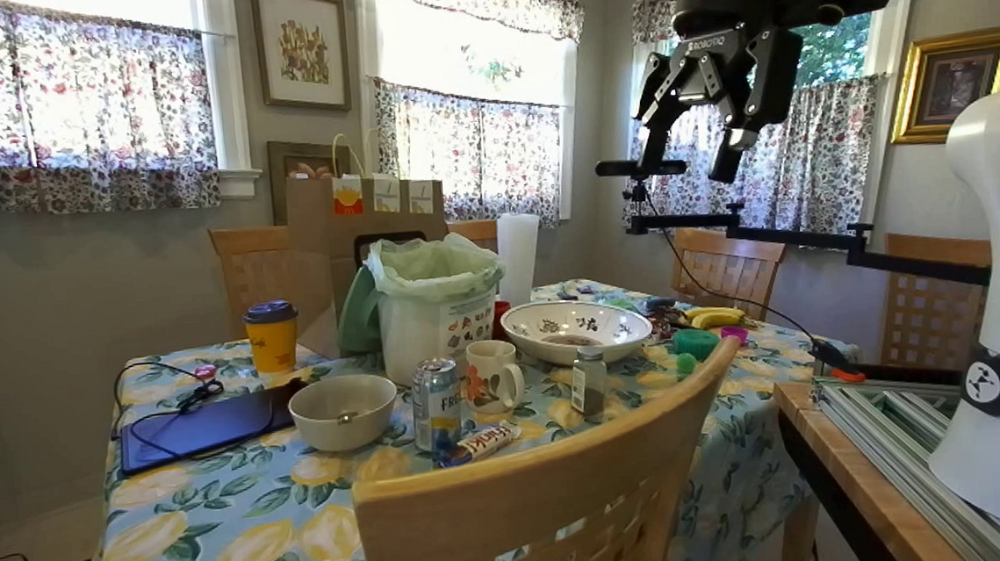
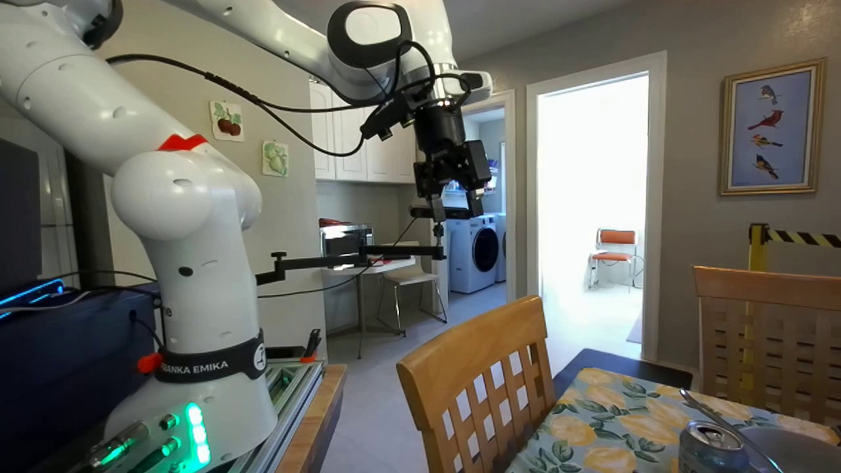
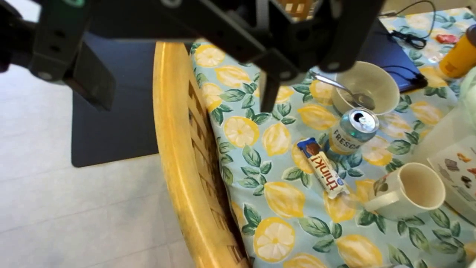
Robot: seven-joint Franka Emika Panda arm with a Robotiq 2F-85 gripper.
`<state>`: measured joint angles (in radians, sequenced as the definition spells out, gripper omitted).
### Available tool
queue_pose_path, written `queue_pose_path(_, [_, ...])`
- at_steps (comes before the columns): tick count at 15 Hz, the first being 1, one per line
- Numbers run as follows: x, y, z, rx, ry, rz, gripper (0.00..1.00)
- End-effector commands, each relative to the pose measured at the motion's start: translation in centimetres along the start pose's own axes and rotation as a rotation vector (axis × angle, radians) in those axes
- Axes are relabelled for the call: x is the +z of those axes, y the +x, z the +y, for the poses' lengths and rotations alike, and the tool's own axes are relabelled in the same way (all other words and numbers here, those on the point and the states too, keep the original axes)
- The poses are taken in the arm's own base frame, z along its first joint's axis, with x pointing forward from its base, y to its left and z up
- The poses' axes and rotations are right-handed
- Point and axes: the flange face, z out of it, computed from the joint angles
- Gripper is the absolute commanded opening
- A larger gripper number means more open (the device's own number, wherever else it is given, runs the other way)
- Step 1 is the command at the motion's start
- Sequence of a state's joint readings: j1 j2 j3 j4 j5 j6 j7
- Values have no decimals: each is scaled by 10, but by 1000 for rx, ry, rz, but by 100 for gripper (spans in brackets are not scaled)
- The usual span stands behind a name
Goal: Pull out the chair
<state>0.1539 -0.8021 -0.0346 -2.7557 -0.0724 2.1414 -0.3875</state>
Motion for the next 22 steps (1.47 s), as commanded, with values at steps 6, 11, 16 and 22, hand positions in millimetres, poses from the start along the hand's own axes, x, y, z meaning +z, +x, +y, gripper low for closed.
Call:
queue_pose_path(6, [19,3,-15,-233,62,-80,100])
queue_pose_path(11, [17,5,-17,-198,60,-68,100])
queue_pose_path(16, [21,14,-13,-173,77,-76,100])
queue_pose_path(22, [48,15,-13,-169,105,-121,100])
